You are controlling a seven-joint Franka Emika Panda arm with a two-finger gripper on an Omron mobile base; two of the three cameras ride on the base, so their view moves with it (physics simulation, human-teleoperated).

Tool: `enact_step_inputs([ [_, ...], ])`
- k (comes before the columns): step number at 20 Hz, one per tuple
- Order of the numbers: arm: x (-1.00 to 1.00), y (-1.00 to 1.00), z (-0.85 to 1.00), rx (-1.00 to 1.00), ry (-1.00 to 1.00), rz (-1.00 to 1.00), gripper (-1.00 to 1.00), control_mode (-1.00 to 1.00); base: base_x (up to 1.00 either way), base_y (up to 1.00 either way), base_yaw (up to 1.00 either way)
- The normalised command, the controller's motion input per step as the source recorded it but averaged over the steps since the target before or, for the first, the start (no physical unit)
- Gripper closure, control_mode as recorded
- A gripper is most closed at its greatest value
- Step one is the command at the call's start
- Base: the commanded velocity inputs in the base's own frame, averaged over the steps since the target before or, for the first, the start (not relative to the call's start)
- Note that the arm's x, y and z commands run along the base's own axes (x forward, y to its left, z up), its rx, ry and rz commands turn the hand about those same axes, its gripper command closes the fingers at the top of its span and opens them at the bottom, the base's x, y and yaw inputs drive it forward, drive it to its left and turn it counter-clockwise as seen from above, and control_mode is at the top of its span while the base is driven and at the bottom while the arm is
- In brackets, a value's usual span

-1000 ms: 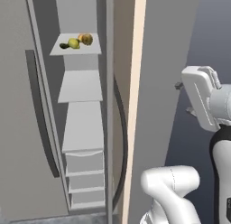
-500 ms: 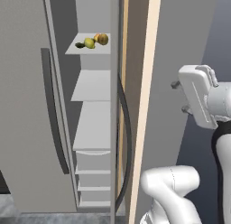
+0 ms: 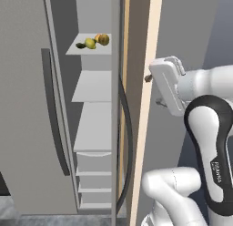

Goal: Take the mango and lemon from the second highest rack and move them to the highest rack where the squashs are located, to maximize freezer space. Close the freezer door after rearranging.

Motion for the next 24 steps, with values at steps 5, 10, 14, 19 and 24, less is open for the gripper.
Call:
enact_step_inputs([
  [5, 0.39, 0.79, -0.13, 0.00, 0.00, 0.00, -1.00, -1.00, 0.00, 0.00, 0.00],
  [10, 0.35, 0.59, -0.09, 0.00, 0.00, 0.00, -1.00, -1.00, 0.00, 0.00, 0.00],
  [14, 0.43, 0.39, -0.04, 0.00, 0.00, 0.00, -1.00, -1.00, 0.00, 0.00, 0.00],
  [19, 0.26, 0.12, -0.01, -0.01, -0.05, 0.01, -1.00, -1.00, 0.00, 0.00, 0.00],
  [24, -0.59, -0.09, 0.02, -0.01, -0.07, 0.00, -1.00, -1.00, 0.00, 0.00, 0.00],
])
